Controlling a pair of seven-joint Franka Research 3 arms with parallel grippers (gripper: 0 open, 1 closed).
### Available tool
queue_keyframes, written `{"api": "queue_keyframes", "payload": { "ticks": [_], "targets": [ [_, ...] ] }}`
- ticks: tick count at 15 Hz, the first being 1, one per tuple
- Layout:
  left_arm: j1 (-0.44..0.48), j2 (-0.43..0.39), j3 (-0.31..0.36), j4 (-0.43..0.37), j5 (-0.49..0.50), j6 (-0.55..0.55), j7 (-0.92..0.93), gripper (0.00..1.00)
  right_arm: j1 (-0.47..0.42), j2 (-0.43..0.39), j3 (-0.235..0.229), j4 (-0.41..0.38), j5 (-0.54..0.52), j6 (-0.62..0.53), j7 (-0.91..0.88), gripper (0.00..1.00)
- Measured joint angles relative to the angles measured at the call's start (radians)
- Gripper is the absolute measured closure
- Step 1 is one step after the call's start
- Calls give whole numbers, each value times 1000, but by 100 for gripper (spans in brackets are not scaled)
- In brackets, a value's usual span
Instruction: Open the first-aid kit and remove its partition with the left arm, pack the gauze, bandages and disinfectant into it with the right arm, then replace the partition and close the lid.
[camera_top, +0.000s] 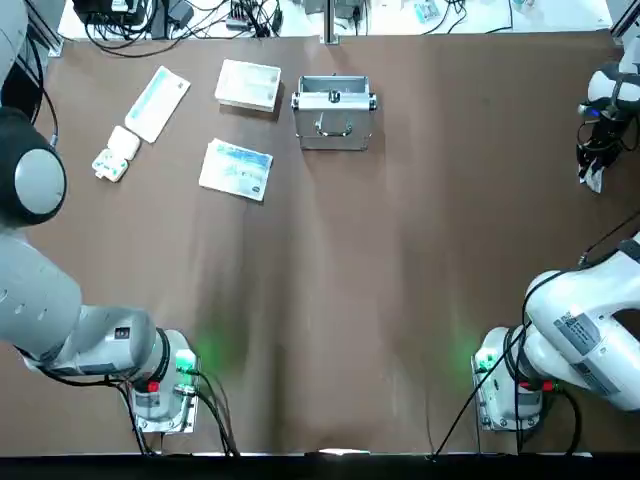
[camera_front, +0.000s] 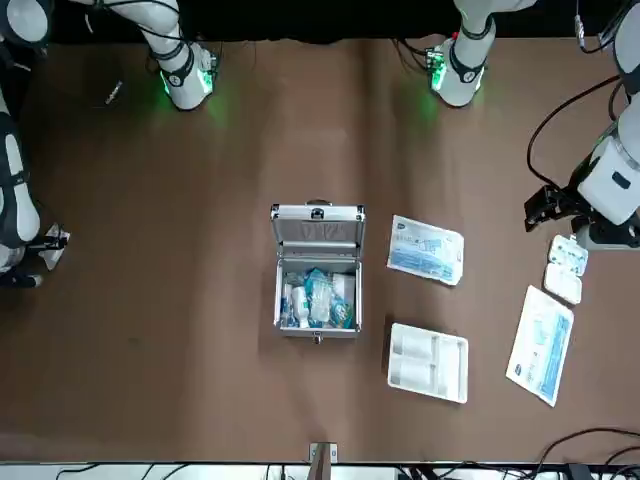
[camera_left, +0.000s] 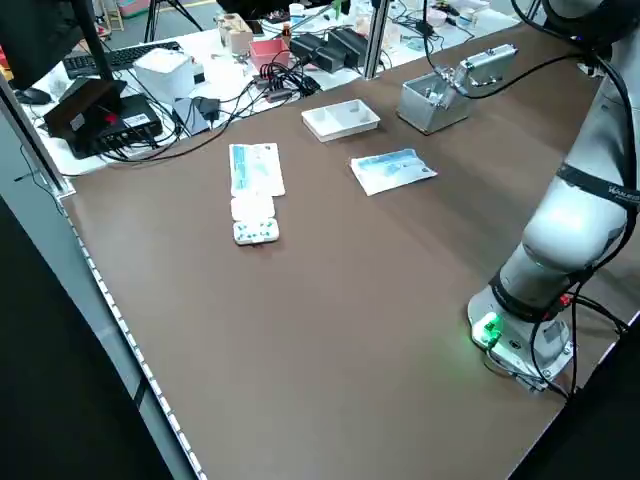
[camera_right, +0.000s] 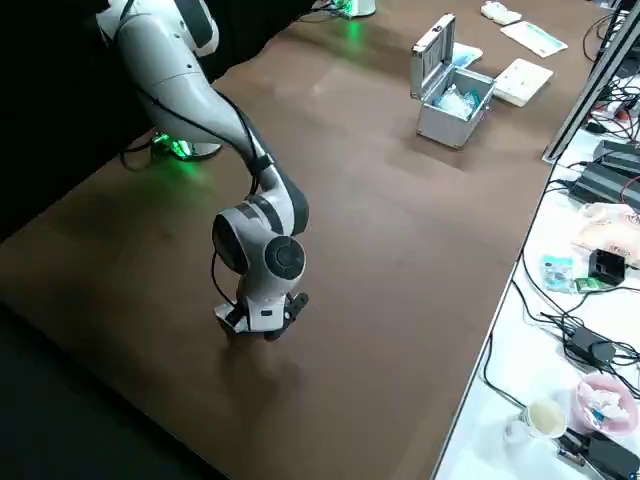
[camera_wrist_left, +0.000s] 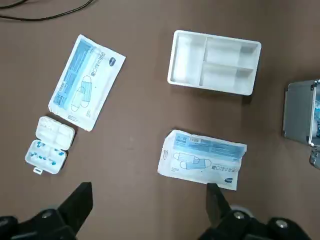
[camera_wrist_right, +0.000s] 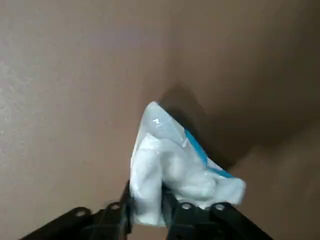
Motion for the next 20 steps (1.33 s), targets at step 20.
{"api": "queue_keyframes", "payload": {
  "ticks": [20],
  "targets": [
    [6, 0, 5, 0, 0, 0, 0, 0, 190, -39, 342, 229, 181, -454, 285, 84]
  ]
}}
